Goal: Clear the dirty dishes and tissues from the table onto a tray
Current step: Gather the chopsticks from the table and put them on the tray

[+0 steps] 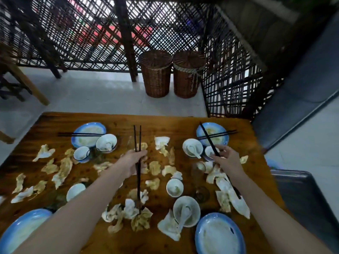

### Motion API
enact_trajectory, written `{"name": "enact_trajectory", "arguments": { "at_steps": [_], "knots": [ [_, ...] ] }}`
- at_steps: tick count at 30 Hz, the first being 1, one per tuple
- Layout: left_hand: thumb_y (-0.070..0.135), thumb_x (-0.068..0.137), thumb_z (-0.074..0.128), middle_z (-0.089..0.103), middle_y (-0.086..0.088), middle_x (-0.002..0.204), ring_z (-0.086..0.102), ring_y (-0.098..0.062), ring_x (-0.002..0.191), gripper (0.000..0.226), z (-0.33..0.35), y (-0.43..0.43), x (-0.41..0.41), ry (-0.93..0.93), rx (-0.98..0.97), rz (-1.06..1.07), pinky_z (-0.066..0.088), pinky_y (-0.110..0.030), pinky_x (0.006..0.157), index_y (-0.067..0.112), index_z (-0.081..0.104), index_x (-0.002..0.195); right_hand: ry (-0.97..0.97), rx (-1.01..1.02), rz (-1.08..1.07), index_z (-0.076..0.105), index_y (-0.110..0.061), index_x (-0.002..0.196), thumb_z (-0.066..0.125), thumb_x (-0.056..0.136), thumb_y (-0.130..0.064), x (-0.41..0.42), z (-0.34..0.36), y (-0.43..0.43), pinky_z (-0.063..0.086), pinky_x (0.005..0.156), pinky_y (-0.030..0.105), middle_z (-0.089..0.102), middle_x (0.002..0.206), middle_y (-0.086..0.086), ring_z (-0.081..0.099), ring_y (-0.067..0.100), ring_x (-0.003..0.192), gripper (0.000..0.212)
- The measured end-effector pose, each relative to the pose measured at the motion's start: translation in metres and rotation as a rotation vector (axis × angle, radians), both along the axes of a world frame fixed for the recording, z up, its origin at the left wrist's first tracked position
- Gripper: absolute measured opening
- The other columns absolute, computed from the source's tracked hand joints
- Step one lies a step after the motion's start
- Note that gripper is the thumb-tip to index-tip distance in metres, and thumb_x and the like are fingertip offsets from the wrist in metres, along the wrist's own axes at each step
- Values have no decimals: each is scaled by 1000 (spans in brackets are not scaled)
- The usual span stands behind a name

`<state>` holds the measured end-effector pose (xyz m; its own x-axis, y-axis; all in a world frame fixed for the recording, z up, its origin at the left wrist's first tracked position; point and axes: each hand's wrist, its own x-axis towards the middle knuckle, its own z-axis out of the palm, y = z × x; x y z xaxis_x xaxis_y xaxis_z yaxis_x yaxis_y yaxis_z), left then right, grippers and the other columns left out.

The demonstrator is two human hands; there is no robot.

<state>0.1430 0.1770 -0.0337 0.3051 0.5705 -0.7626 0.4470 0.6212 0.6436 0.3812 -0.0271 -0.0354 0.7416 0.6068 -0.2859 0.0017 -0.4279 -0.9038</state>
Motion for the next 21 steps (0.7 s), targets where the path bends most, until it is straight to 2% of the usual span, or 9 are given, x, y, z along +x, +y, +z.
{"name": "enact_trajectory", "arguments": {
  "at_steps": [2,6,9,12,14,16,17,19,21],
  "knots": [
    [23,97,56,59,-4,56,53,-17,46,19,-3,-1,13,24,-34,-30,42,-26,41,4,58,91,-14,3,-8,57,-19,107,65,86,-2,19,-3,-1,44,40,20,63,90,5,56,16,55,29],
    [22,101,46,61,-7,71,54,-17,59,26,-14,-1,37,-31,-35,56,46,-24,42,0,59,99,-75,-27,12,56,-19,106,65,84,0,51,-17,7,43,41,12,59,80,0,56,7,54,31],
    [28,103,39,59,-9,72,54,-18,58,28,-17,4,51,-52,-55,102,47,-22,40,3,48,112,-106,-86,53,57,-13,111,65,84,1,76,-32,22,45,48,20,59,75,3,54,15,56,32],
    [41,101,38,56,-7,70,50,-19,53,51,-20,11,60,-23,-42,89,42,-27,41,5,38,136,-115,-143,80,58,-9,115,65,83,2,98,-47,39,47,54,27,60,76,2,56,17,60,34],
    [49,98,40,51,-5,69,44,-17,49,61,-24,16,65,34,-26,46,36,-26,40,5,35,140,-134,-171,101,59,-7,115,67,81,0,112,-59,50,48,59,28,62,78,3,60,18,68,36],
    [55,94,43,44,-3,64,37,-15,47,54,-28,23,69,67,-45,18,29,-23,39,11,50,124,-169,-201,127,62,-4,114,69,80,-1,126,-70,62,48,65,31,64,86,9,62,22,77,36],
    [59,92,44,40,-2,59,34,-15,46,47,-29,26,70,70,-71,7,25,-23,41,14,54,99,-196,-212,144,65,-3,113,69,79,-1,131,-75,68,50,68,33,66,90,11,63,24,82,35],
    [68,87,42,32,0,53,27,-15,45,56,-33,33,72,82,-102,-23,19,-26,46,17,37,63,-253,-239,192,68,-3,109,71,77,-2,140,-86,78,50,74,33,68,98,12,64,25,91,31],
    [72,84,44,28,1,52,24,-15,45,61,-36,38,74,116,-91,-79,17,-27,48,21,27,54,-288,-291,238,69,-5,106,71,78,-7,149,-96,88,47,72,29,68,97,7,63,22,92,28]
  ]
}}
